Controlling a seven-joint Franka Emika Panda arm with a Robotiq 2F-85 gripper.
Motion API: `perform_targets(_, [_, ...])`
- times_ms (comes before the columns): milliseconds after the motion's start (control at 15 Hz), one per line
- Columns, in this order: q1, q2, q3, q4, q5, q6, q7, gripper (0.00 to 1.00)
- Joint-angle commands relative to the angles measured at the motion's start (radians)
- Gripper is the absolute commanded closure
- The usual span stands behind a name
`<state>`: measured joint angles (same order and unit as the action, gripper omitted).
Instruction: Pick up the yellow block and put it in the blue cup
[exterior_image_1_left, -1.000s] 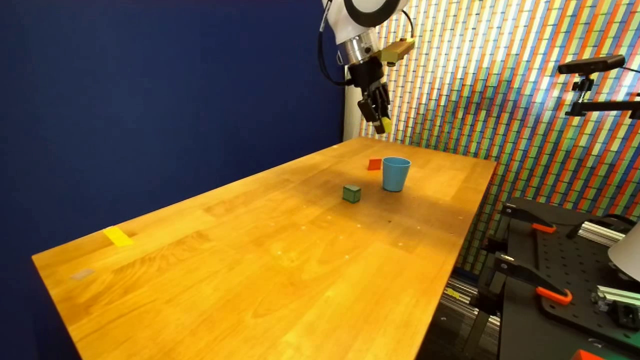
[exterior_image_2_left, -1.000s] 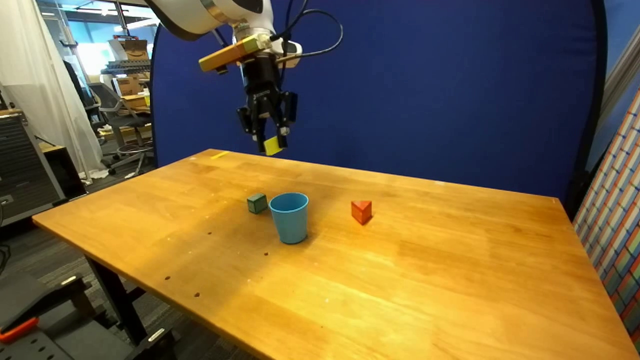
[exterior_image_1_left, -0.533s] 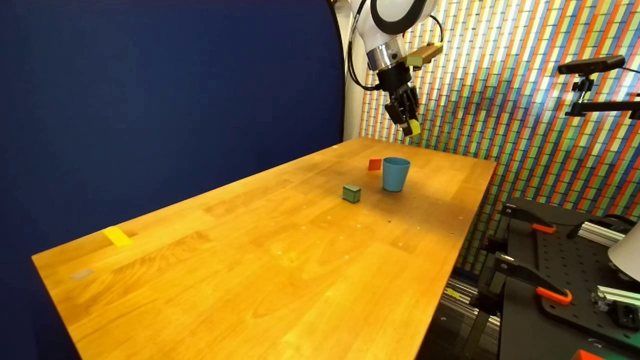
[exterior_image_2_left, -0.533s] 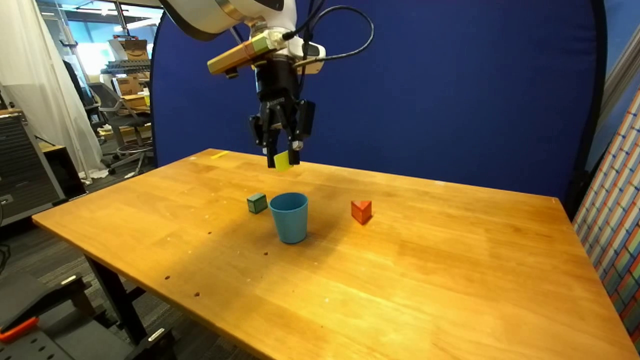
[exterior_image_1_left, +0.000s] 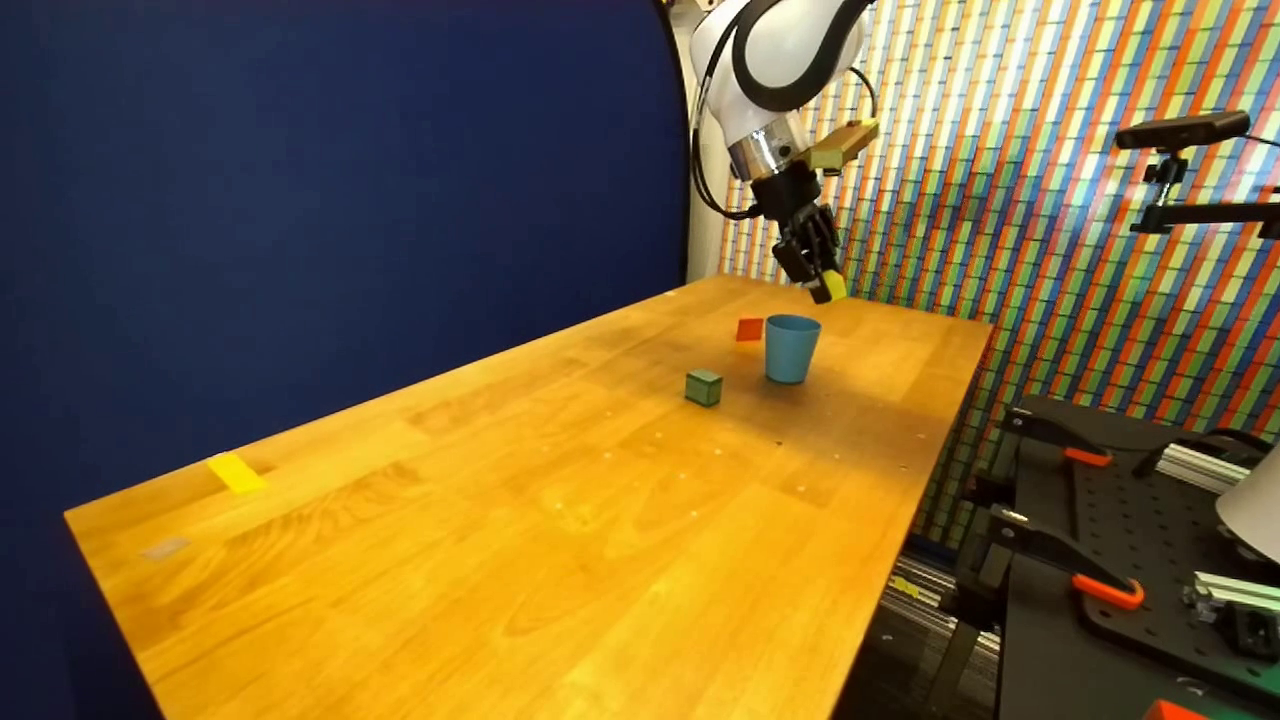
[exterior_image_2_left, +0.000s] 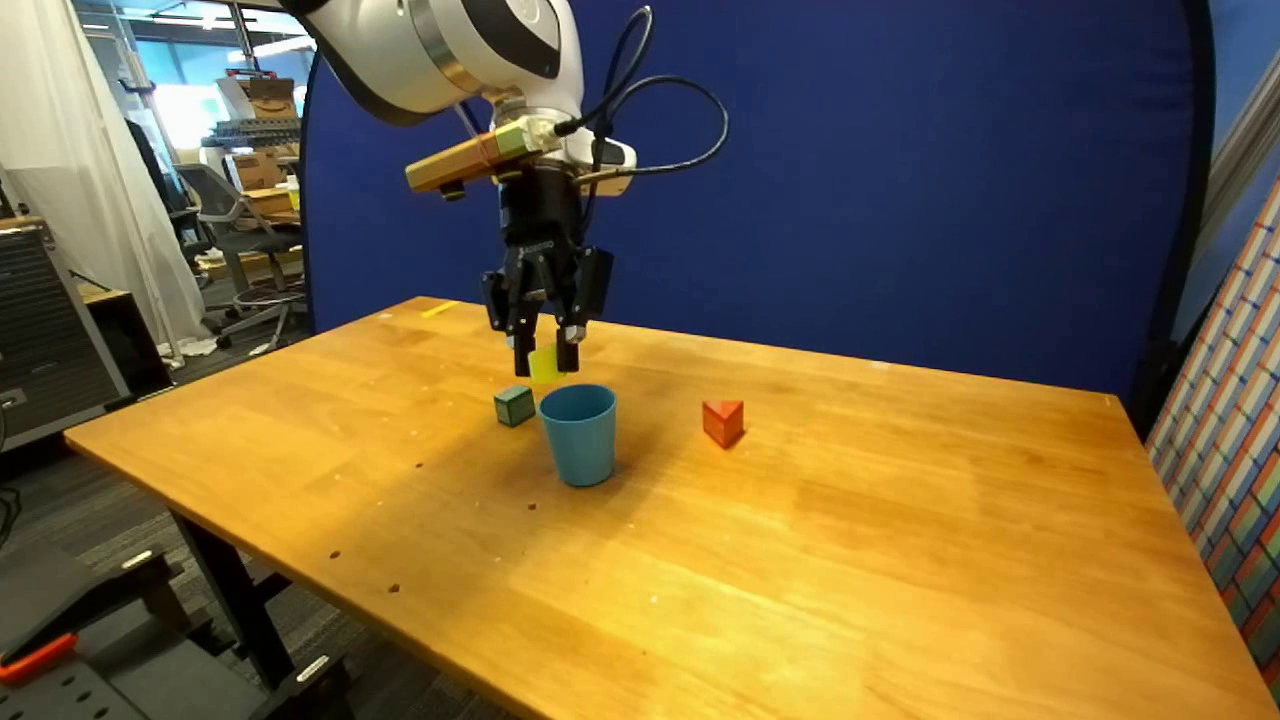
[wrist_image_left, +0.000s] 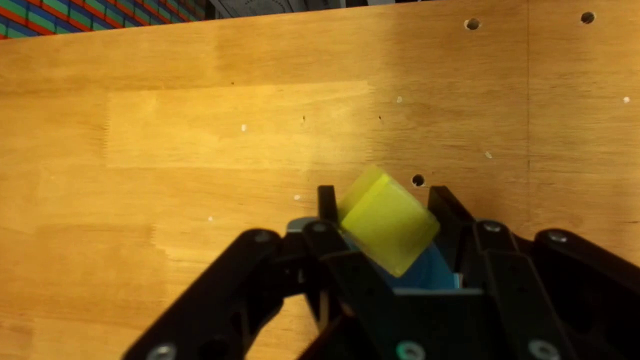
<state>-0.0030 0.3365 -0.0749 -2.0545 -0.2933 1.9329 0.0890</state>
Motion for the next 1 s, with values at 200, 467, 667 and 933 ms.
perform_targets(200, [-0.001, 0.098, -0.001, 0.114, -0.012, -0.012, -0.015, 0.70])
perform_targets(467, [-0.005, 0.135, -0.001, 0.150, -0.007, -0.006, -0.028, 0.11])
perform_targets(667, [-0.014, 0.128, 0.004, 0.150, 0.013, -0.009, -0.051, 0.00])
perform_targets(933, [-0.010, 0.131, 0.001, 0.136, 0.021, -0.002, -0.042, 0.00])
